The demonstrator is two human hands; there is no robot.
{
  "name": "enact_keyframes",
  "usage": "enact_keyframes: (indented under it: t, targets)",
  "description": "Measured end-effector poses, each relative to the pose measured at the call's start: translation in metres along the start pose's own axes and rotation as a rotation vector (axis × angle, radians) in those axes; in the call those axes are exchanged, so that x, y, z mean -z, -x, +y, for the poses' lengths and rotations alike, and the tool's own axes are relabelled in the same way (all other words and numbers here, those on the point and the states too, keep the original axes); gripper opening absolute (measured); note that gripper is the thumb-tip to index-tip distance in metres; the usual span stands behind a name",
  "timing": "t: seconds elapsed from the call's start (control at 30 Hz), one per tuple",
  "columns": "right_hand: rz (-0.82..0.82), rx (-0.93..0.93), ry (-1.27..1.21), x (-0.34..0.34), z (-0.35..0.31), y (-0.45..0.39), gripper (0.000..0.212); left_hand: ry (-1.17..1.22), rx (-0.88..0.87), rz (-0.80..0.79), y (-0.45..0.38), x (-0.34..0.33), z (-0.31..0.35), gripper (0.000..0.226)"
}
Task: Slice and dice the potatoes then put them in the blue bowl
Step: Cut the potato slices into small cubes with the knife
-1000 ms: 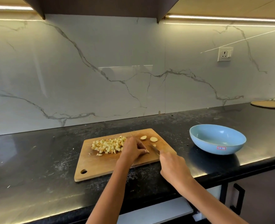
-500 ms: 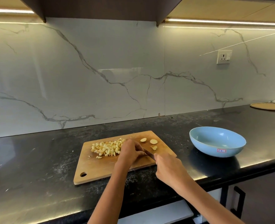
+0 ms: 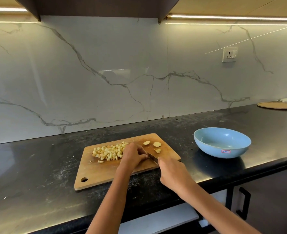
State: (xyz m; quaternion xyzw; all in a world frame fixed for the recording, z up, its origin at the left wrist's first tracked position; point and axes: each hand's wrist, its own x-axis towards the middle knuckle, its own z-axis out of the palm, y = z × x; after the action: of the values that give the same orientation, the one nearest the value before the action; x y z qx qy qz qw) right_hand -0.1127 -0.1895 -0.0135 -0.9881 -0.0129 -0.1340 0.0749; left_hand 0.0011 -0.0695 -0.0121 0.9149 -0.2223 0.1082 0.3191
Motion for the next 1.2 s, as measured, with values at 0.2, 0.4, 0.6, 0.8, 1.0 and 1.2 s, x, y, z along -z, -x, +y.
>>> enact_keyframes:
  t: [0.2, 0.4, 0.6, 0.8, 1.0, 1.2]
  targets:
    - [0.067, 0.015, 0.02, 0.003, 0.009, -0.005, 0.025, 0.022, -0.027, 0.076, -0.002, 0.0, -0.004, 0.014]
    - [0.174, 0.123, 0.182, 0.005, 0.015, -0.002, 0.063, 0.1, -0.187, 0.12, -0.003, 0.002, 0.003, 0.055]
    - [0.198, 0.127, 0.217, 0.001, 0.018, -0.002, 0.064, -0.106, -0.164, 0.153, -0.004, 0.0, -0.003, 0.068]
    - [0.198, 0.118, 0.237, -0.003, 0.023, -0.004, 0.059, 0.058, -0.292, 0.101, -0.002, 0.002, 0.004, 0.076]
    - [0.218, 0.131, 0.27, -0.002, 0.024, -0.003, 0.059, -0.153, -0.219, 0.115, -0.002, 0.0, 0.003, 0.072]
    - [0.21, 0.07, 0.244, 0.003, 0.029, -0.004, 0.059, 0.183, 0.023, 0.386, -0.004, 0.022, -0.015, 0.043]
